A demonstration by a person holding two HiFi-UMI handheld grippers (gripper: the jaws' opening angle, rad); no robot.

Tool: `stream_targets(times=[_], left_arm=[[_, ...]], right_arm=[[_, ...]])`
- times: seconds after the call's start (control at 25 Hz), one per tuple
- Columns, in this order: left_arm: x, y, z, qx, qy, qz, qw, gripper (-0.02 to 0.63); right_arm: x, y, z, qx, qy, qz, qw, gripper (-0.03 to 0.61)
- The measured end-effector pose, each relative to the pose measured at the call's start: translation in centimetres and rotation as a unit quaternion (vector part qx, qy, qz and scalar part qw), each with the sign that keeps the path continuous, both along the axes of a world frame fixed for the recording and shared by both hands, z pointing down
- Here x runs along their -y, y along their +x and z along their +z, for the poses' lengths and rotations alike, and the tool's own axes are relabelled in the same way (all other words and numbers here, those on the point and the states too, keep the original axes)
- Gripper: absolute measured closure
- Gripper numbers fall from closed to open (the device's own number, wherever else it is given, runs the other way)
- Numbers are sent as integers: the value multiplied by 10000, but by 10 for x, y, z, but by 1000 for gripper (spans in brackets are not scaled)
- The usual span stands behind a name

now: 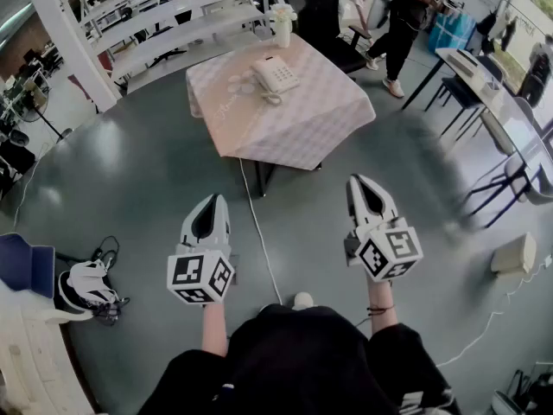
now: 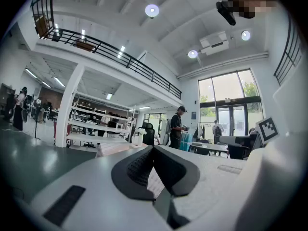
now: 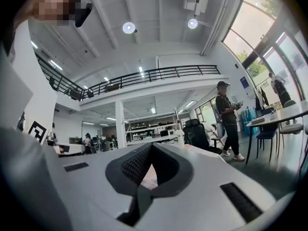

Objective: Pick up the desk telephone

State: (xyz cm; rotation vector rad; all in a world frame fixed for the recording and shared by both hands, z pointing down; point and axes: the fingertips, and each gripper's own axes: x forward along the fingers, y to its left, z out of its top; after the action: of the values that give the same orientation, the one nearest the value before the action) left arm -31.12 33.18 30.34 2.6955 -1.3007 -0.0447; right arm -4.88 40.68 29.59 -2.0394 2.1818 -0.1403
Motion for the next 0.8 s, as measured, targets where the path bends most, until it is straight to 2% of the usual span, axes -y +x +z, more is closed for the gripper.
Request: stream_targets(times=[0.8], left_arm=[[15,51,20,75,-229,-304,9992,615]], right_arm=[[44,41,24,186,-159,-492,9985,586]])
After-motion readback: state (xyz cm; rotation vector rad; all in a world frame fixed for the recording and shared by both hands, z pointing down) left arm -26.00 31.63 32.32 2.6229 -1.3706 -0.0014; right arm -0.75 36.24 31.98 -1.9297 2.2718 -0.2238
